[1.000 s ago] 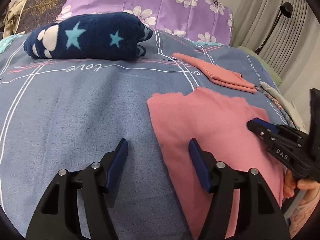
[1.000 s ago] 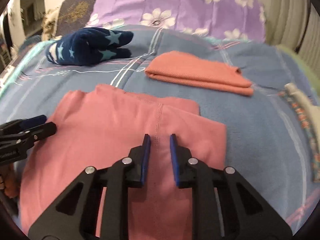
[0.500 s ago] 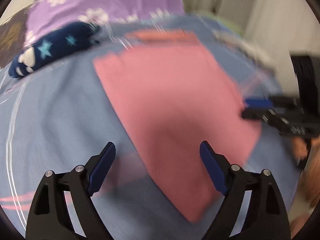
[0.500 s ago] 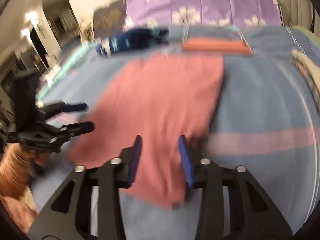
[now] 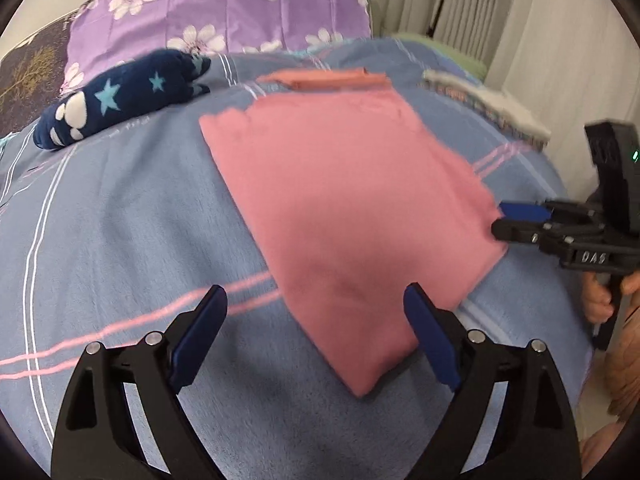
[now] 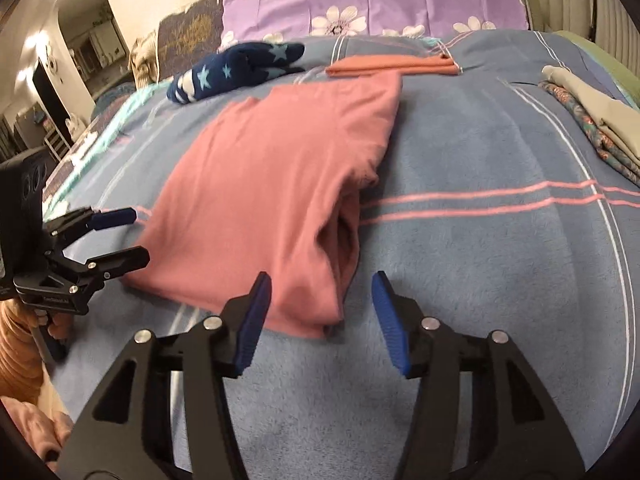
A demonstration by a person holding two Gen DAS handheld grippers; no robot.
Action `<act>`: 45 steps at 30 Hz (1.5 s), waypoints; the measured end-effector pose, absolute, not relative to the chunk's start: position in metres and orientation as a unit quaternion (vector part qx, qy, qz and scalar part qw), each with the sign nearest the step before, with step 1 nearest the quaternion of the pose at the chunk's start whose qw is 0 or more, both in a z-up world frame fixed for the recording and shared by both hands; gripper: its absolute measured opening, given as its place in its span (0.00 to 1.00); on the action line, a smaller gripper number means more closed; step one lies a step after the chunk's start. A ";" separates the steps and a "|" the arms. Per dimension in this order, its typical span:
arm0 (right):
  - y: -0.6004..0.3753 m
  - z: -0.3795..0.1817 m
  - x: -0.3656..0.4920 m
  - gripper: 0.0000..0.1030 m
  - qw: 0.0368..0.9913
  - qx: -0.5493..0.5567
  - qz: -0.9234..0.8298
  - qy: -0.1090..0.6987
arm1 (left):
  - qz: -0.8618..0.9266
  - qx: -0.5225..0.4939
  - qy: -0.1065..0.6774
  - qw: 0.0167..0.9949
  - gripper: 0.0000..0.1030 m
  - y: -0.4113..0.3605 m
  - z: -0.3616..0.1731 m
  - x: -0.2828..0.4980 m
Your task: Fold small clothes
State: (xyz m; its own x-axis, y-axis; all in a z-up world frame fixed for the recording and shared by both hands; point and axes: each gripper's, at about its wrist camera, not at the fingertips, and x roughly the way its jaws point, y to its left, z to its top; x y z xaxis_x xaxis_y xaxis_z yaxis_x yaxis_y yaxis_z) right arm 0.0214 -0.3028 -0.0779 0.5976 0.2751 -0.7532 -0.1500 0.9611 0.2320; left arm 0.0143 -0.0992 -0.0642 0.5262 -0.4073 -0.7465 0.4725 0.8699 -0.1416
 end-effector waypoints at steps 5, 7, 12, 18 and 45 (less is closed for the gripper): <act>-0.312 -0.068 0.047 0.57 0.891 0.098 0.116 0.428 | -0.245 -0.002 0.415 0.876 0.87 -0.098 -0.052 0.029; -0.315 -0.069 0.060 0.57 0.888 0.100 0.114 0.434 | -0.249 -0.006 0.415 0.875 0.87 -0.100 -0.050 0.033; -0.325 -0.075 0.086 0.57 0.878 0.120 0.113 0.449 | -0.246 0.007 0.416 0.875 0.88 -0.106 -0.051 0.043; -0.327 -0.083 0.112 0.57 0.867 0.128 0.122 0.466 | -0.239 -0.005 0.434 0.869 0.88 -0.106 -0.062 0.067; -0.342 -0.111 0.161 0.38 0.823 0.211 0.253 0.462 | -0.334 -0.112 0.455 0.818 0.84 -0.090 -0.094 0.119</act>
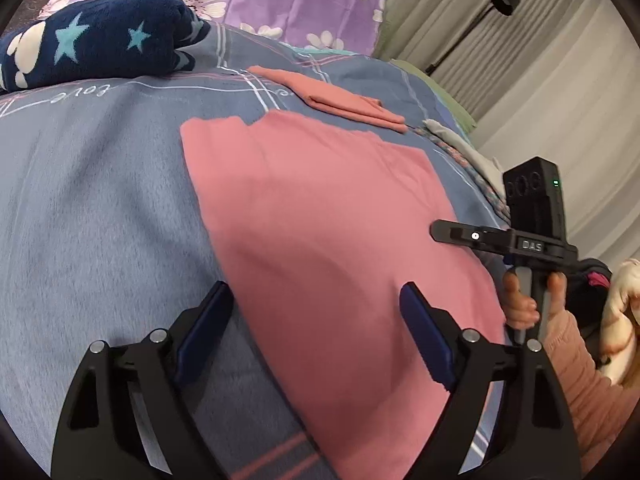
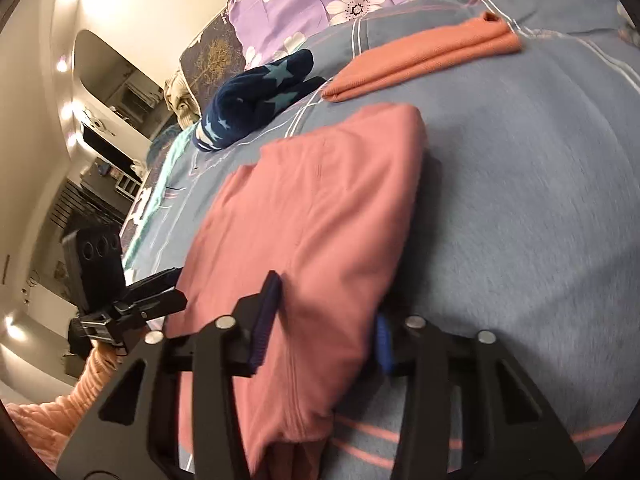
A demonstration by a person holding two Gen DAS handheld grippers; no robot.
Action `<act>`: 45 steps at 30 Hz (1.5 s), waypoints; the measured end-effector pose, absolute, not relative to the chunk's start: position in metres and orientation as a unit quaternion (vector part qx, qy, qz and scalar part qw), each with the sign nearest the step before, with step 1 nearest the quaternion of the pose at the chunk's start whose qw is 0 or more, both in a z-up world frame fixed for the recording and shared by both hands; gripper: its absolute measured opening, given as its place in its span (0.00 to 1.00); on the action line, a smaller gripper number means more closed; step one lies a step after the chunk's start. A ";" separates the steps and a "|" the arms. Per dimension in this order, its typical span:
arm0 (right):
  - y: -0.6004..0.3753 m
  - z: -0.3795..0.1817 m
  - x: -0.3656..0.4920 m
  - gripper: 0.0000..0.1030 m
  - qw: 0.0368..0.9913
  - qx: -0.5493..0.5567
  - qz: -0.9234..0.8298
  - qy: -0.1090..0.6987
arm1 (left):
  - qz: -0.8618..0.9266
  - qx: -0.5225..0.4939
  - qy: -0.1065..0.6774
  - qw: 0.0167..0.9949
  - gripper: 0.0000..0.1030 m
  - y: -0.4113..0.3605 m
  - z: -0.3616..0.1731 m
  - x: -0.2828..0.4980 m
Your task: Fold small clothes
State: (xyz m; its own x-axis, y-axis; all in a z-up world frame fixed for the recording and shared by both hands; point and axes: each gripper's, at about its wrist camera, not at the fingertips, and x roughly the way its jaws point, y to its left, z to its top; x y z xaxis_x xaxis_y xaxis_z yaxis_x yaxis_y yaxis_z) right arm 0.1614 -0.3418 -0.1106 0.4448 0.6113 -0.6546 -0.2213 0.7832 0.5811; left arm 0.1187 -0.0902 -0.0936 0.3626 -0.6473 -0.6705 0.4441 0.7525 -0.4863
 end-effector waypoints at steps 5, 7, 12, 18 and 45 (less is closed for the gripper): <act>-0.336 -0.110 0.157 0.38 0.826 0.188 0.258 0.465 | -0.345 -0.112 0.454 0.814 0.84 -0.095 -0.095 0.120; -0.335 -0.111 0.163 0.38 0.820 0.198 0.261 0.469 | -0.344 -0.110 0.456 0.813 0.84 -0.099 -0.095 0.127; -0.326 -0.110 0.179 0.39 0.814 0.189 0.266 0.481 | -0.344 -0.083 0.459 0.815 0.84 -0.116 -0.095 0.140; -0.319 -0.112 0.185 0.41 0.818 0.184 0.274 0.471 | -0.344 -0.072 0.452 0.820 0.84 -0.119 -0.097 0.138; -0.315 -0.111 0.167 0.42 0.848 0.161 0.239 0.445 | -0.312 -0.013 0.447 0.838 0.94 -0.131 -0.095 0.127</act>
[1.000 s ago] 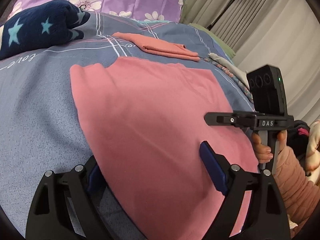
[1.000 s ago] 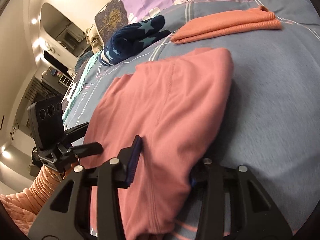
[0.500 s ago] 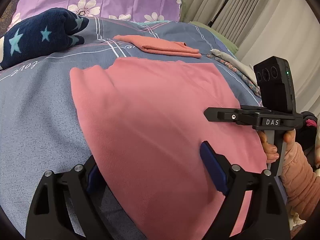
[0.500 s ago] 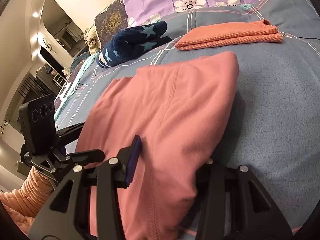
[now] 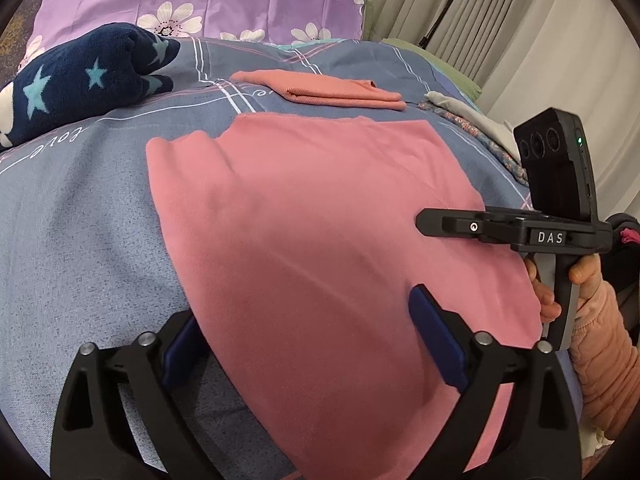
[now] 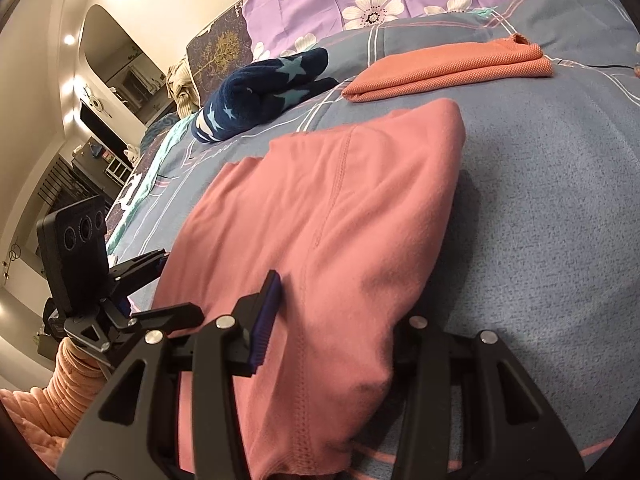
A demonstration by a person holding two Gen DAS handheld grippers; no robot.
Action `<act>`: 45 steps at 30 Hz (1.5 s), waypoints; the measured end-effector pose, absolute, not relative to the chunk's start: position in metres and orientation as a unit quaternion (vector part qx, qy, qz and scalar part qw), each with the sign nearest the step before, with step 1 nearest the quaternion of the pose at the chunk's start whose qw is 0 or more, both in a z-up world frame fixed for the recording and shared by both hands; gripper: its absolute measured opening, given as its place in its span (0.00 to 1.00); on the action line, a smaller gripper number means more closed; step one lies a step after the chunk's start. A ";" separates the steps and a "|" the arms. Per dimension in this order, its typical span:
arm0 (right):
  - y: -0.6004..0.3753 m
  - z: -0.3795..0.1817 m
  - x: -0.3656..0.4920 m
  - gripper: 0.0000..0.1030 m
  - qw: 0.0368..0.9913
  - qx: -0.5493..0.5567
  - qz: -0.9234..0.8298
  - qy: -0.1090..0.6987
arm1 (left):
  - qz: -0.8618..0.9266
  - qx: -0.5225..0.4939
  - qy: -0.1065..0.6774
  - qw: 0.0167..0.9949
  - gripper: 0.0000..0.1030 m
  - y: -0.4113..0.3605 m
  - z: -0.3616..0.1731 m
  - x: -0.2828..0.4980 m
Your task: Fold small clothes
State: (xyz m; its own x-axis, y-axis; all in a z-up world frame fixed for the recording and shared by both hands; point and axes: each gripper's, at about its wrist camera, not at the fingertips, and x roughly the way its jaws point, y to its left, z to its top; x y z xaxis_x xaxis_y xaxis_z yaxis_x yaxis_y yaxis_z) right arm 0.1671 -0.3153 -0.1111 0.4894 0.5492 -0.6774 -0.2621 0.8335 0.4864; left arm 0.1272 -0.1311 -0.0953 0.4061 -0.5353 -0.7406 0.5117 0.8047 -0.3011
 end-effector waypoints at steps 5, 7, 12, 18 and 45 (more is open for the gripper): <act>-0.311 -0.110 0.166 0.44 0.851 0.156 0.233 0.443 | -0.310 -0.007 0.445 0.841 0.97 -0.134 -0.095 0.126; -0.311 -0.110 0.166 0.46 0.851 0.157 0.236 0.442 | -0.305 -0.004 0.441 0.844 0.98 -0.135 -0.094 0.125; -0.307 -0.110 0.166 0.50 0.854 0.148 0.239 0.438 | -0.292 -0.002 0.434 0.852 0.98 -0.134 -0.092 0.123; -0.304 -0.110 0.167 0.54 0.854 0.140 0.241 0.438 | -0.293 -0.002 0.442 0.848 0.98 -0.135 -0.095 0.126; -0.319 0.018 0.080 0.20 0.945 0.090 0.161 0.268 | -0.344 0.024 0.306 0.887 0.24 -0.172 0.020 0.080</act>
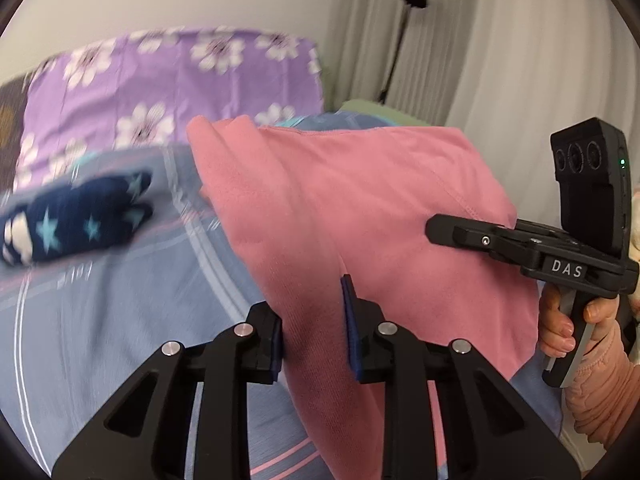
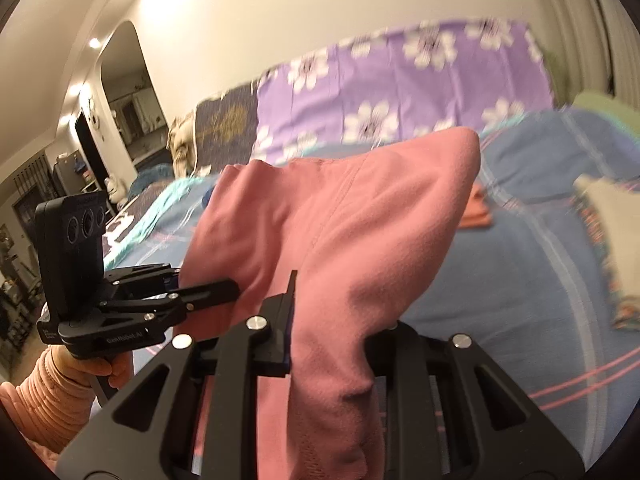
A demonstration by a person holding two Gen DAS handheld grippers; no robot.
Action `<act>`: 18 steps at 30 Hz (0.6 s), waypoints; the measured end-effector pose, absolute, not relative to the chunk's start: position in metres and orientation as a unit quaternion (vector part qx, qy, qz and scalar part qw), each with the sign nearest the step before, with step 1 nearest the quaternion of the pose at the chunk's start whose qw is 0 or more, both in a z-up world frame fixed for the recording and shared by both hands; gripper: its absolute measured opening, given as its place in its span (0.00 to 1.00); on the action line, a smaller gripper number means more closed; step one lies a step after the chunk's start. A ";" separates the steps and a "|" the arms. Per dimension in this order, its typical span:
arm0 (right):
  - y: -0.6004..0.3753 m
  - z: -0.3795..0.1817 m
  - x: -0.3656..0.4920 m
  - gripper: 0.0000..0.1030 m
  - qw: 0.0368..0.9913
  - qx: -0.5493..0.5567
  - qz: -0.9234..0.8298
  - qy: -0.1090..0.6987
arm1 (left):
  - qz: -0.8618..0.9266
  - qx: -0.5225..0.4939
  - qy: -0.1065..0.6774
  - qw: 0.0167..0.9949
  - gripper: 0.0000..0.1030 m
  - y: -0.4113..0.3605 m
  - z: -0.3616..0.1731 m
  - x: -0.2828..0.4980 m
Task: Fold small clothes
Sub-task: 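Grasp the folded pink shirt edge with both tools and lift it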
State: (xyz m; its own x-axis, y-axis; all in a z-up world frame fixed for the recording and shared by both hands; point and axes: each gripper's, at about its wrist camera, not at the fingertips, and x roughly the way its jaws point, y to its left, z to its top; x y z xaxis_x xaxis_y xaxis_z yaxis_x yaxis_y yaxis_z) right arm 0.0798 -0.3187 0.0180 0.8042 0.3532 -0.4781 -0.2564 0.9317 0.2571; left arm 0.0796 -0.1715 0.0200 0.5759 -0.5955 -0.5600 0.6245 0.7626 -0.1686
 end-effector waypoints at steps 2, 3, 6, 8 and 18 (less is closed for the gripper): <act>-0.327 0.028 0.069 0.20 0.952 0.083 0.146 0.257 | -0.355 0.032 0.297 0.886 0.24 -0.185 0.031 0.076; -0.332 0.033 0.061 0.20 0.956 0.077 0.132 0.250 | -0.360 0.035 0.294 0.885 0.24 -0.192 0.035 0.074; -0.345 0.043 0.047 0.20 0.963 0.070 0.102 0.241 | -0.378 0.047 0.286 0.879 0.24 -0.218 0.044 0.072; -0.355 0.047 0.040 0.20 0.965 0.067 0.081 0.238 | -0.392 0.054 0.282 0.874 0.24 -0.238 0.049 0.071; -0.436 0.082 0.028 0.20 0.974 0.043 -0.017 0.223 | -0.449 0.095 0.261 0.849 0.24 -0.344 0.084 0.083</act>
State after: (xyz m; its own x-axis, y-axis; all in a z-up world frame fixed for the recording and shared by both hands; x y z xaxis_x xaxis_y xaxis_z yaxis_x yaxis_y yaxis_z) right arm 0.0280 -0.4362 0.0815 0.8998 -0.0149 -0.4361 0.0531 0.9957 0.0755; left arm 0.0830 -0.3442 0.0840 0.4601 -0.7134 -0.5286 0.8130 0.5778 -0.0723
